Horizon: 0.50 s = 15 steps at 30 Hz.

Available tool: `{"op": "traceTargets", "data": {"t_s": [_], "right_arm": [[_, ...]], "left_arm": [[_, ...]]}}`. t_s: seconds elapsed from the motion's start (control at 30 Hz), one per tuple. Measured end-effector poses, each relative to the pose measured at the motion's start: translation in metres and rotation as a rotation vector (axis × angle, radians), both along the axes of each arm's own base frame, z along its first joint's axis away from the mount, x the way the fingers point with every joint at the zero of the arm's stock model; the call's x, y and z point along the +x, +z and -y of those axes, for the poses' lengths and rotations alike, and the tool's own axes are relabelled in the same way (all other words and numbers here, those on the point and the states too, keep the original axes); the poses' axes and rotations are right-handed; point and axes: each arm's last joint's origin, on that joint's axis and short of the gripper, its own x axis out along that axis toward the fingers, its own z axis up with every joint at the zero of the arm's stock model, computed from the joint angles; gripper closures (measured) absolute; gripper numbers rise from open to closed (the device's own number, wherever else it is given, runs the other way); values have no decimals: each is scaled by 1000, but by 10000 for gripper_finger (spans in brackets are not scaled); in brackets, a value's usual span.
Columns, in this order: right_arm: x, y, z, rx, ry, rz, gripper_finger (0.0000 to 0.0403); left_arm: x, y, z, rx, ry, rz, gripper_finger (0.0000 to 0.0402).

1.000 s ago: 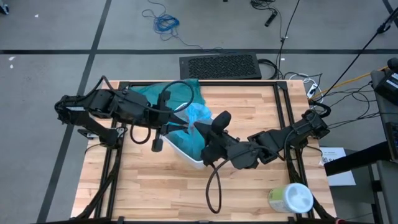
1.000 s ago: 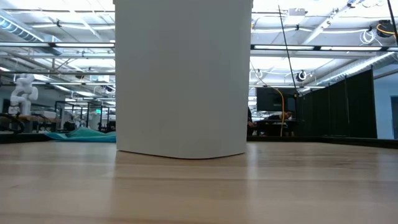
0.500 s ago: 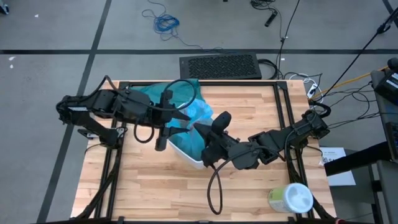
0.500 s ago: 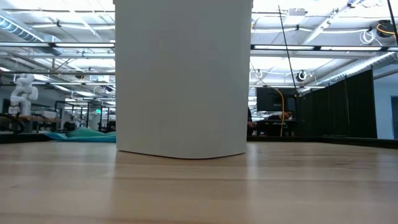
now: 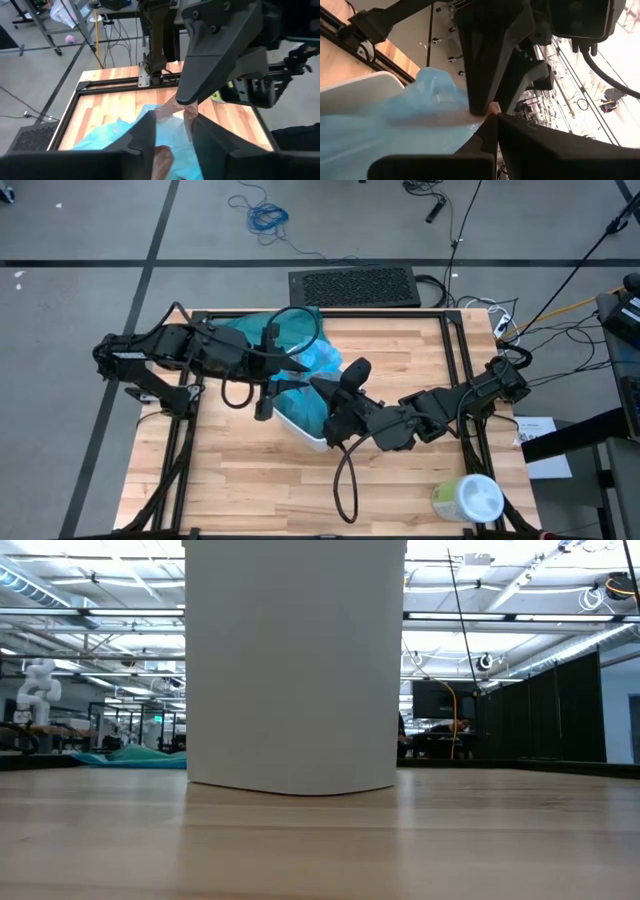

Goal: Place trash/remove bag and relplace
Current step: Remove the blue trash bag from the bin

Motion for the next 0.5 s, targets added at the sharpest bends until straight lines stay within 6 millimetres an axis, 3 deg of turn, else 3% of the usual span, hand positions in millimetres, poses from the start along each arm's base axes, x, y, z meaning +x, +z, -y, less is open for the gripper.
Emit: {"op": "traceTargets", "data": {"t_s": [0.2,0.37,0.5], "right_arm": [[0,0,1,14,-5,10,403],[1,3,3,65,-26,70,397],[0,6,0,93,-49,115,371]], "left_arm": [[0,0,0,14,6,4,389],[0,1,-1,32,10,8,399],[0,1,-1,35,18,8,400]]}}
